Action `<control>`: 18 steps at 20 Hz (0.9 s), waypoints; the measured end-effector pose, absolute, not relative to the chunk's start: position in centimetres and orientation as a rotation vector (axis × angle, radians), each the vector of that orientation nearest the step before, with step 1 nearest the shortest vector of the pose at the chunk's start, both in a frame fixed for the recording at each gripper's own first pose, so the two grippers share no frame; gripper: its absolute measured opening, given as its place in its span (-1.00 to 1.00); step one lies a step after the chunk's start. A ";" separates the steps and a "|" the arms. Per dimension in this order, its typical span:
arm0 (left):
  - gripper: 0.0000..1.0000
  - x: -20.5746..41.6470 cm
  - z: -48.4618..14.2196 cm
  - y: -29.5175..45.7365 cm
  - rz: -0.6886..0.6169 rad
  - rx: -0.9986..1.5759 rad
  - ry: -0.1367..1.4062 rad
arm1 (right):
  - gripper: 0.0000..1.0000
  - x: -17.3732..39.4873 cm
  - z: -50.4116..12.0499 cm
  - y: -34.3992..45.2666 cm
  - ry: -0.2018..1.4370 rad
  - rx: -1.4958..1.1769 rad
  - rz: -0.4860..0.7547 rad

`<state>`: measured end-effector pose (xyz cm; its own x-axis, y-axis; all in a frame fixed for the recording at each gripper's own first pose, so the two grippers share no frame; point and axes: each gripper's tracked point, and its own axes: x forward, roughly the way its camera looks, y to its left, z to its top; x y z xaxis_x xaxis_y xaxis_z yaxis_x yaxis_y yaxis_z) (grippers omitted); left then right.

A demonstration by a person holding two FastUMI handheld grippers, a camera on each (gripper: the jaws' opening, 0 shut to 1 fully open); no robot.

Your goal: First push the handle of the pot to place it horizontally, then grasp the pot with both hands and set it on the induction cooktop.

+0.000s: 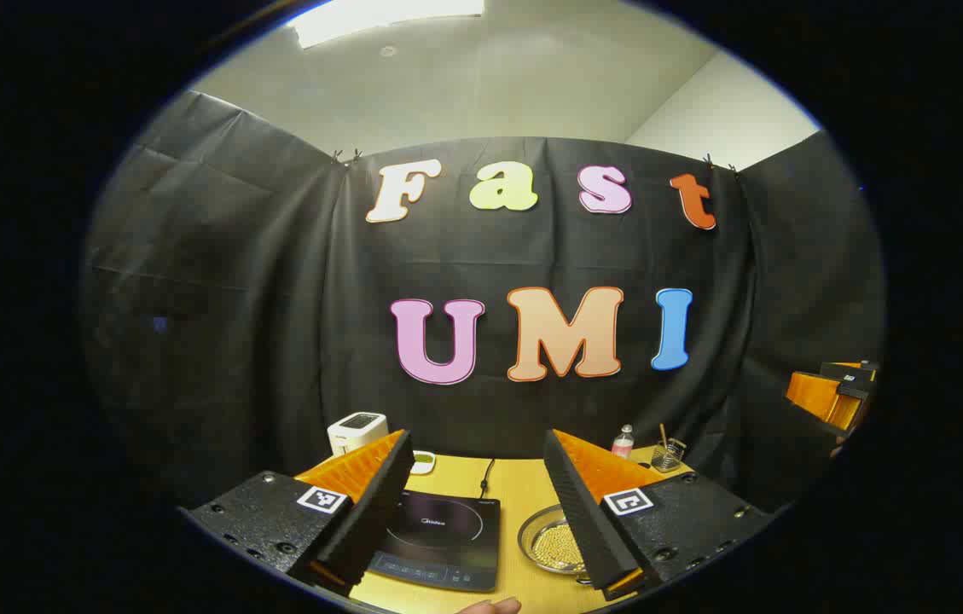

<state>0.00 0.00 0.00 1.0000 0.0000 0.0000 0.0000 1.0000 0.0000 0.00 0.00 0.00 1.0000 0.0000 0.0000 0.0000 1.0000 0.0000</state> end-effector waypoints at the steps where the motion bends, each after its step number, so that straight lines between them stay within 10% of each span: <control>1: 0.87 -0.1 0.1 0.0 0.001 0.004 -0.002 | 0.96 0.0 0.2 0.0 -0.006 0.001 -0.001; 18: 0.87 -0.9 0.1 1.6 0.030 0.024 -0.005 | 0.94 0.3 -0.2 1.1 0.008 -0.001 0.019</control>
